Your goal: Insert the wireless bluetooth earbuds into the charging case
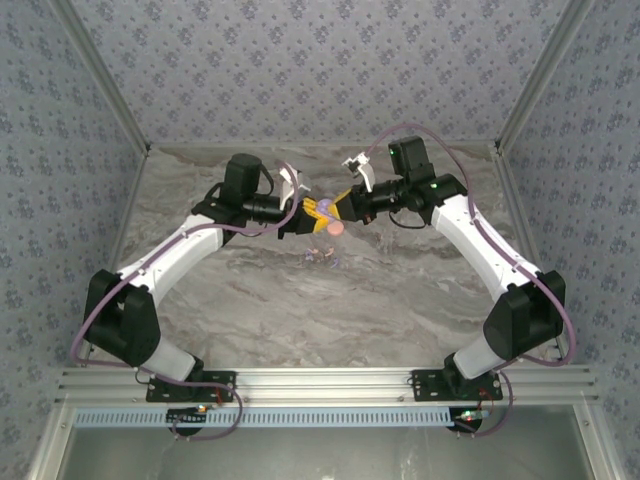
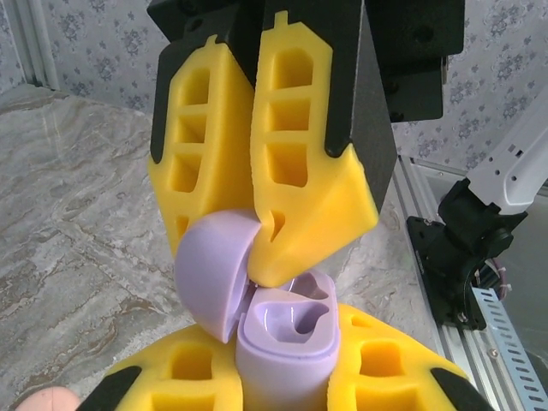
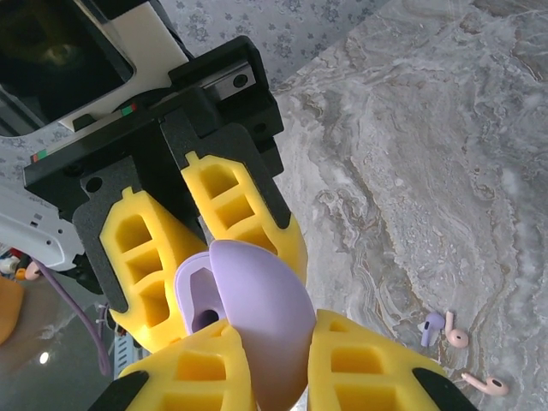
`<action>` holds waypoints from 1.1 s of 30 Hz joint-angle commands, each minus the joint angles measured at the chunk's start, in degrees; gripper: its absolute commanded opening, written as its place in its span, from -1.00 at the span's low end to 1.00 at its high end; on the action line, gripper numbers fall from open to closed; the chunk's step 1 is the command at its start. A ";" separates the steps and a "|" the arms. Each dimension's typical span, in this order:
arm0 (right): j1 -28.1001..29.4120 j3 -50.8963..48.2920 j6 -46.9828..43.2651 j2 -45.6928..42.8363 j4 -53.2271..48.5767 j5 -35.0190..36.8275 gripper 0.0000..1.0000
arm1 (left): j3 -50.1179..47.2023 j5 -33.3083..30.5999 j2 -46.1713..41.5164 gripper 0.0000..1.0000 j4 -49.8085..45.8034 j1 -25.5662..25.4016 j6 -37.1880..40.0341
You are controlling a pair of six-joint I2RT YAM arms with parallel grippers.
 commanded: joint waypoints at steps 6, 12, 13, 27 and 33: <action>-0.28 0.07 2.91 -1.43 1.25 8.77 -0.16 | 0.61 3.72 0.60 -1.00 -0.98 -0.43 1.90; -0.90 -0.26 5.01 -1.55 1.95 13.24 0.00 | -0.63 3.07 0.38 -1.00 1.18 -0.34 0.67; -1.00 -0.34 5.07 -1.56 1.98 13.11 0.01 | -1.04 2.64 0.30 -1.00 2.08 -0.38 0.10; -5.18 -6.48 10.22 -7.39 4.22 16.44 0.18 | -10.29 -4.36 -0.43 -1.00 24.63 2.21 -16.92; -5.27 -10.07 10.72 -5.37 -0.62 21.48 0.17 | -12.75 -6.11 -3.40 -1.00 28.04 2.15 -20.91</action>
